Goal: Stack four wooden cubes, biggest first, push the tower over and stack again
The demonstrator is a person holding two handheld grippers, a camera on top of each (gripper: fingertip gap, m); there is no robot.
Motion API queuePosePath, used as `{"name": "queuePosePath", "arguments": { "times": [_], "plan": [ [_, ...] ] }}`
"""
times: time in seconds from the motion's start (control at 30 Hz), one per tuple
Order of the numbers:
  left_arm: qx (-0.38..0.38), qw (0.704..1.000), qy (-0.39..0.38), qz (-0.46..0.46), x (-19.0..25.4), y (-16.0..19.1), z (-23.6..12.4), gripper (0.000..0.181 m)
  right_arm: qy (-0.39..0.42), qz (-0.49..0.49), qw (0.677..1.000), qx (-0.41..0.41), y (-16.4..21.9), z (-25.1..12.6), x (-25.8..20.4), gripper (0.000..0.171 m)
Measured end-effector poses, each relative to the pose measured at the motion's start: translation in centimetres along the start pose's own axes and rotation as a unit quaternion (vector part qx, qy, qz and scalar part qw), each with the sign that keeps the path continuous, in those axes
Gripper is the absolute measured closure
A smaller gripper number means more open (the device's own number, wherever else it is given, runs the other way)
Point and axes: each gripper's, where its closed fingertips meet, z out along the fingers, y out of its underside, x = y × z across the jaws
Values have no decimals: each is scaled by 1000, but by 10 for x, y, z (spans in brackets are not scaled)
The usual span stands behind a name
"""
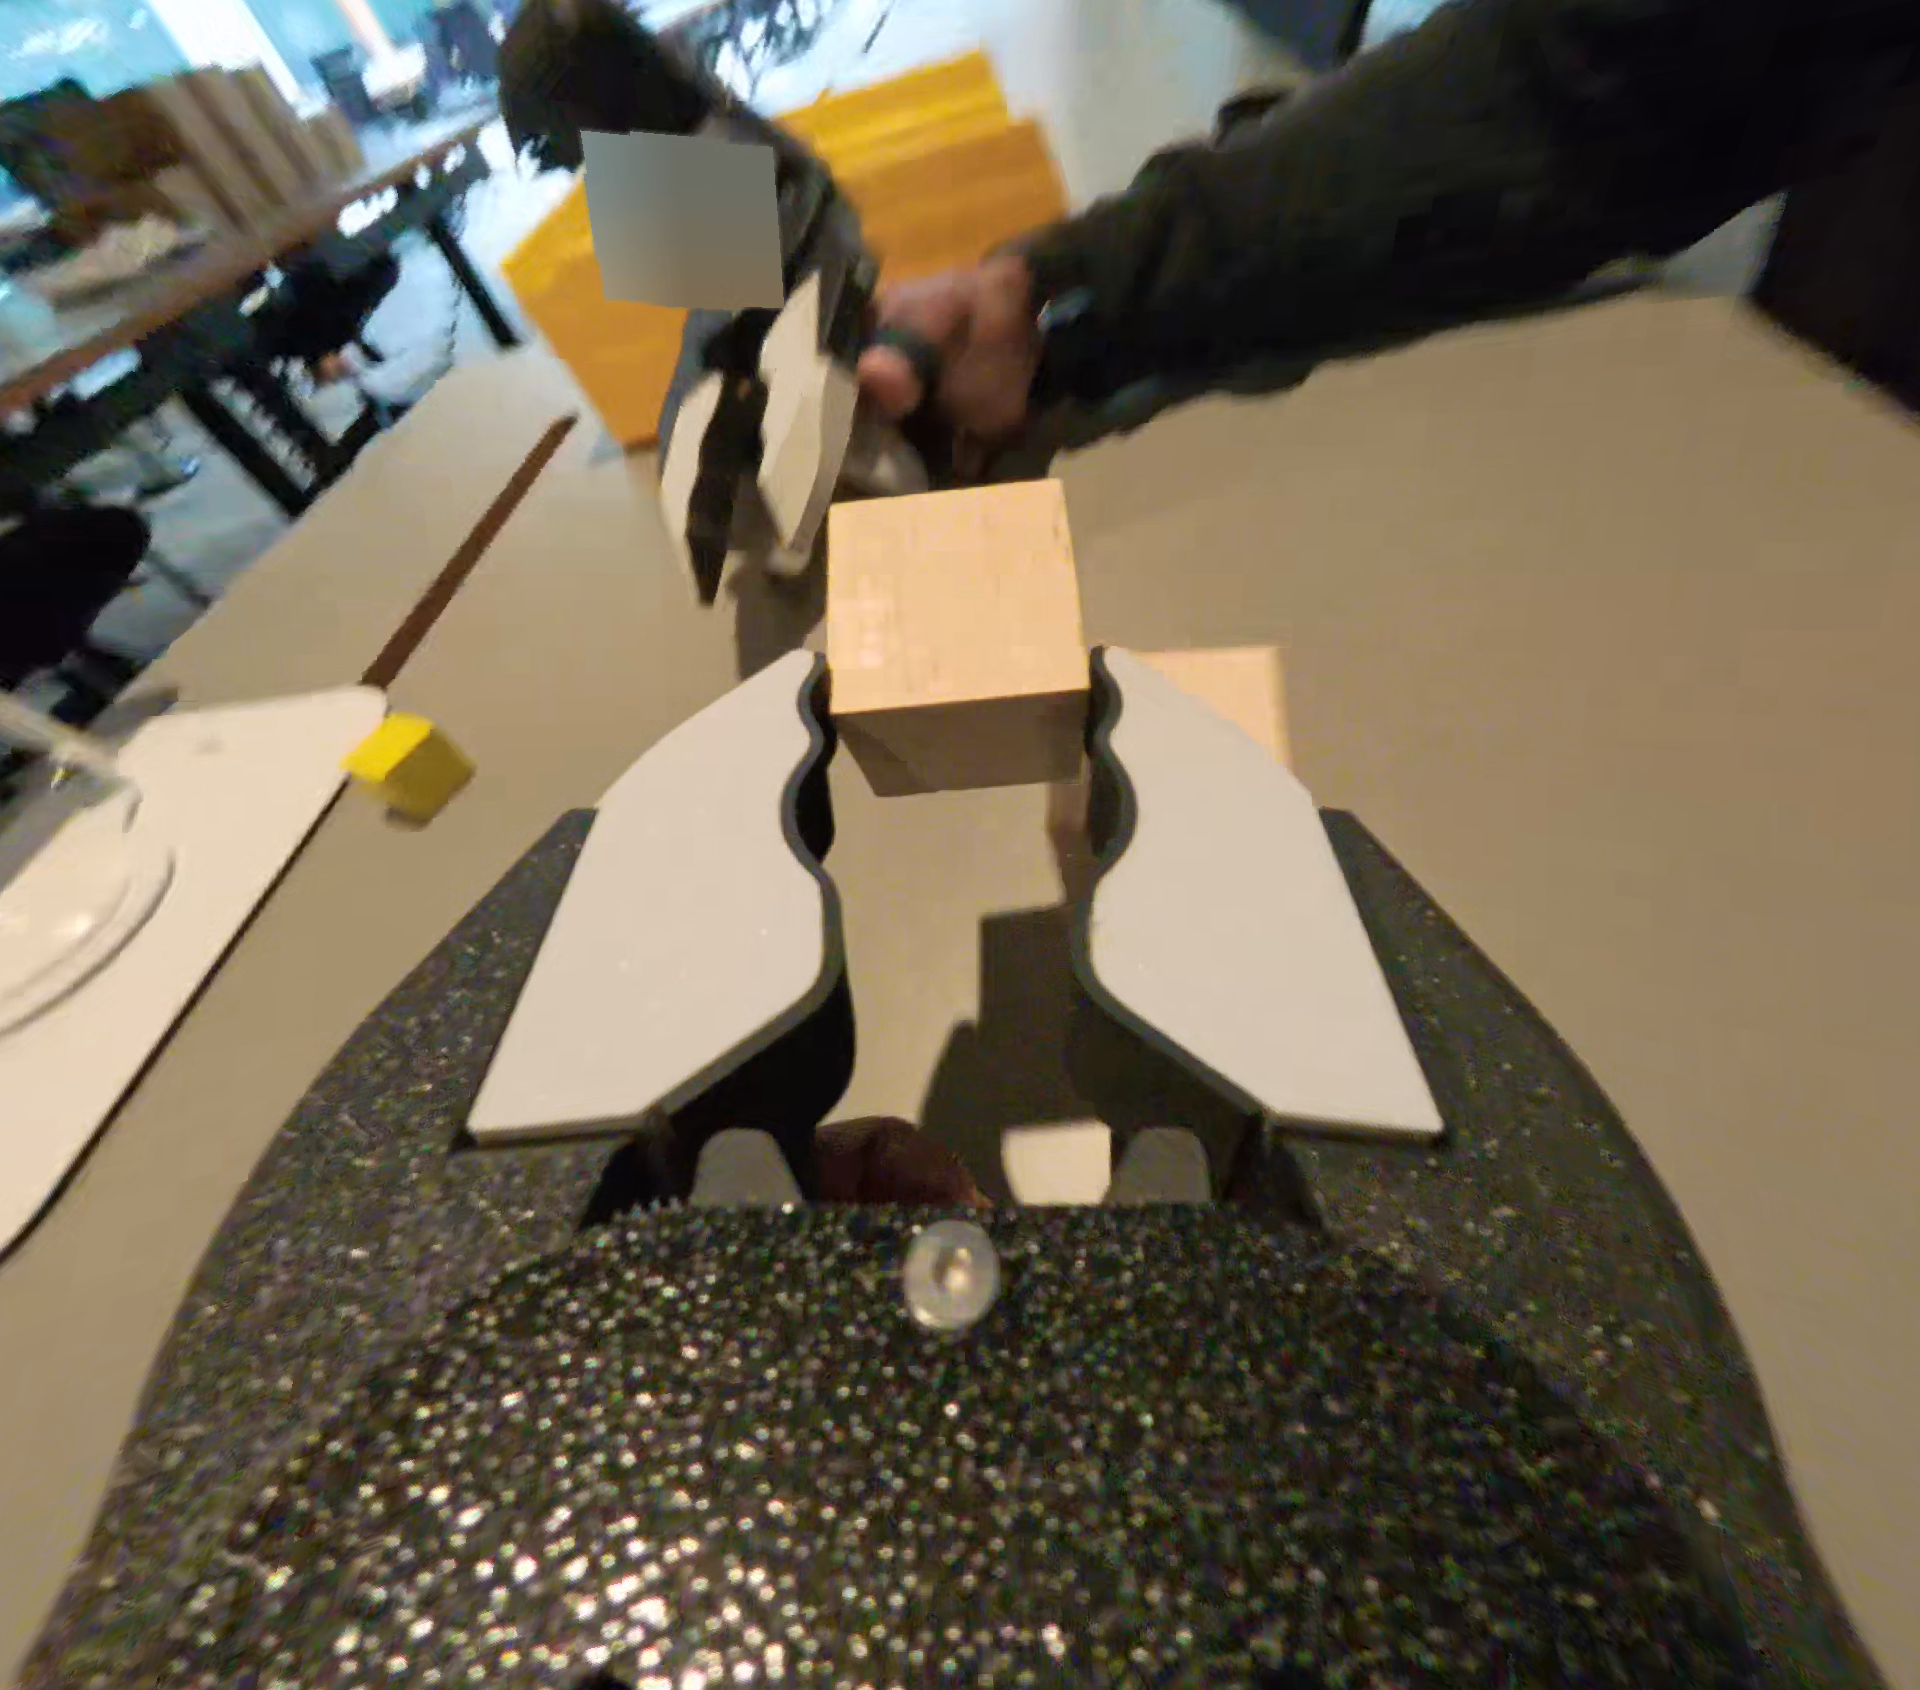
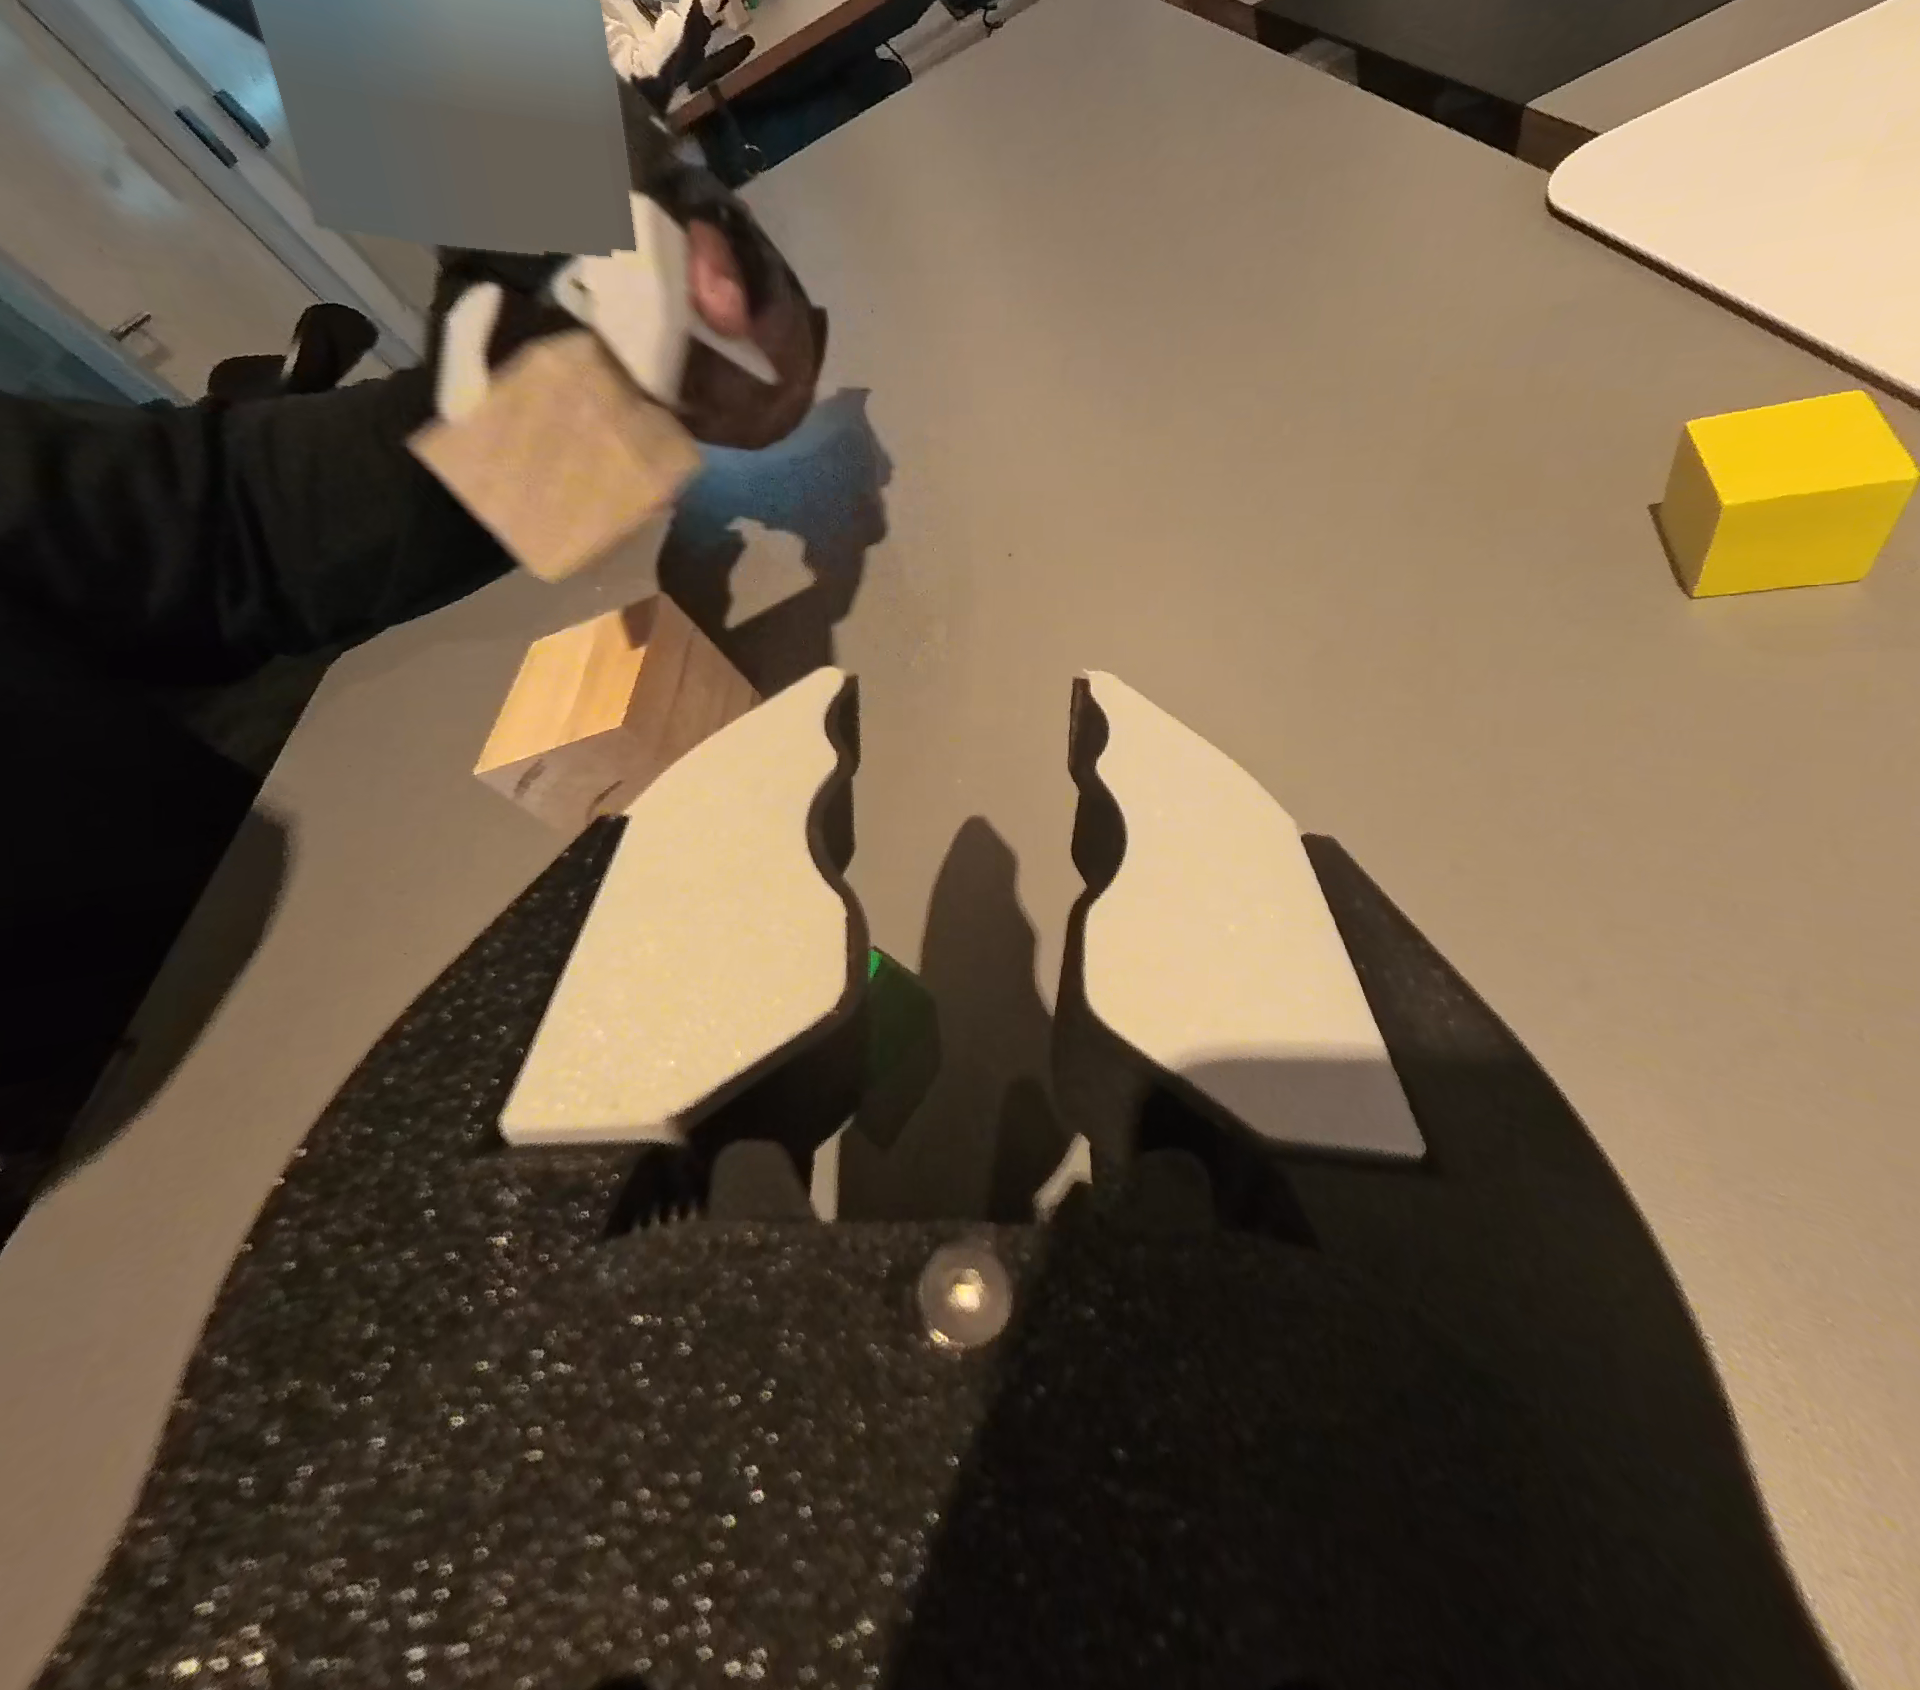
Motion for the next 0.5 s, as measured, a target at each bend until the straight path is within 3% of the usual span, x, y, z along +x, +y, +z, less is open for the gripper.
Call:
{"name": "queuePosePath", "arguments": {
  "times": [0.1,0.2,0.5],
  "plan": [
    [-24,999,34,9,14,-12,-1,135,-1,2,1000,-2,0,0,0,132],
    [-86,994,60,25,27,-1,4,135,2,2,1000,-8,2,2,1,132],
    [-152,983,98,23,43,15,18,135,-4,4,1000,-8,2,2,0,132]
  ]
}}
